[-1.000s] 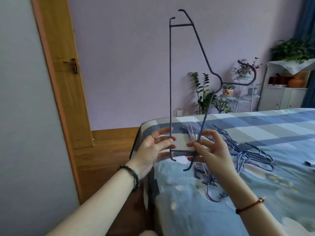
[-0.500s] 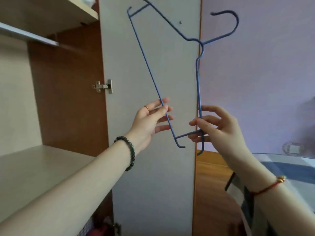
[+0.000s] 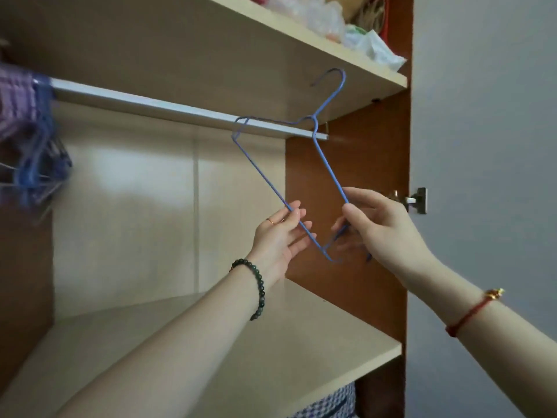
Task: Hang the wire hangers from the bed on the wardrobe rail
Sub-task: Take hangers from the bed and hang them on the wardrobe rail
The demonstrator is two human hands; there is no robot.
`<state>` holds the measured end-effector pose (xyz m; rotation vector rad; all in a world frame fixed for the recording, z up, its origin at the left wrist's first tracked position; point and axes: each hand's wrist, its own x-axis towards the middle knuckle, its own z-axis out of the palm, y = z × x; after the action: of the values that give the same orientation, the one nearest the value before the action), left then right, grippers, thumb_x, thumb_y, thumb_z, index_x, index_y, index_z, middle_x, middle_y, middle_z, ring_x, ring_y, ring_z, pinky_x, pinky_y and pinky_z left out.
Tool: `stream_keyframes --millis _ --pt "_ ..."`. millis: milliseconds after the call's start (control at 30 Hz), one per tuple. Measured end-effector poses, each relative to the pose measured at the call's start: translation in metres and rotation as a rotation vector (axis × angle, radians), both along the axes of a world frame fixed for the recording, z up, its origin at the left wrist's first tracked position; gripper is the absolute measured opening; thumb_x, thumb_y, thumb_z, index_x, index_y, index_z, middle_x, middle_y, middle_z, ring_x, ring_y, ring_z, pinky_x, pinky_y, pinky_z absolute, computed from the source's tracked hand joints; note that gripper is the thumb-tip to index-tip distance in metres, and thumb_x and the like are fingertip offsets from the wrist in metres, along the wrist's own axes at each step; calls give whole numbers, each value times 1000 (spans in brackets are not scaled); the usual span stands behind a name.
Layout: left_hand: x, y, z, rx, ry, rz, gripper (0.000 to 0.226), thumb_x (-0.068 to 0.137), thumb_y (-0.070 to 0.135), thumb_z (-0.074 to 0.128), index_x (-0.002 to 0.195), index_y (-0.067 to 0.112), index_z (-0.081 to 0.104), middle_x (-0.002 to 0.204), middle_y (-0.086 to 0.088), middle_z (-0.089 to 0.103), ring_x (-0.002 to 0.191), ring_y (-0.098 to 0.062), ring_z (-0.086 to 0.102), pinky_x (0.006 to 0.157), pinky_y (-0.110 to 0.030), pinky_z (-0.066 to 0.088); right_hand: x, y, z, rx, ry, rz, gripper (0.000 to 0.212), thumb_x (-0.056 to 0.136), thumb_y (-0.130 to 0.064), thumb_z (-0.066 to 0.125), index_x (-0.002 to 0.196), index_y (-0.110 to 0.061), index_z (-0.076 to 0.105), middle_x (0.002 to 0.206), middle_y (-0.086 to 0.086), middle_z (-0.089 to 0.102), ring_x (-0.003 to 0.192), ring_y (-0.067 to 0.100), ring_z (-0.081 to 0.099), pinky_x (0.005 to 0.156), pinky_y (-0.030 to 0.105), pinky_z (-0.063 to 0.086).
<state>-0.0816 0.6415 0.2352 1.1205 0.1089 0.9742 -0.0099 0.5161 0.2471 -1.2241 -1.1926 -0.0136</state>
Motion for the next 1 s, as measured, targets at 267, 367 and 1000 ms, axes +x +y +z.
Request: stream_keyframes --millis 267,367,1000 --pt "-71 80 27 -111 -64 163 25 95 9 45 119 6 51 86 3 57 77 -8 55 62 -27 50 -65 98 43 -61 -108 194 38 93 -6 43 131 -9 45 73 5 61 59 13 59 55 25 56" --pt "-94 101 37 -140 -77 209 13 95 8 45 90 4 56 81 -1 55 79 -12 56 79 -28 45 -90 124 59 -50 -152 225 36 93 -7 41 129 -7 48 71 4 58 61 17 56 56 29 56" --pt "-195 199 73 -260 -251 419 23 95 3 43 73 2 48 72 -8 51 64 -11 51 86 -18 41 -193 235 100 -99 -150 426 35 94 -7 29 118 4 52 85 14 53 55 18 48 51 28 46"
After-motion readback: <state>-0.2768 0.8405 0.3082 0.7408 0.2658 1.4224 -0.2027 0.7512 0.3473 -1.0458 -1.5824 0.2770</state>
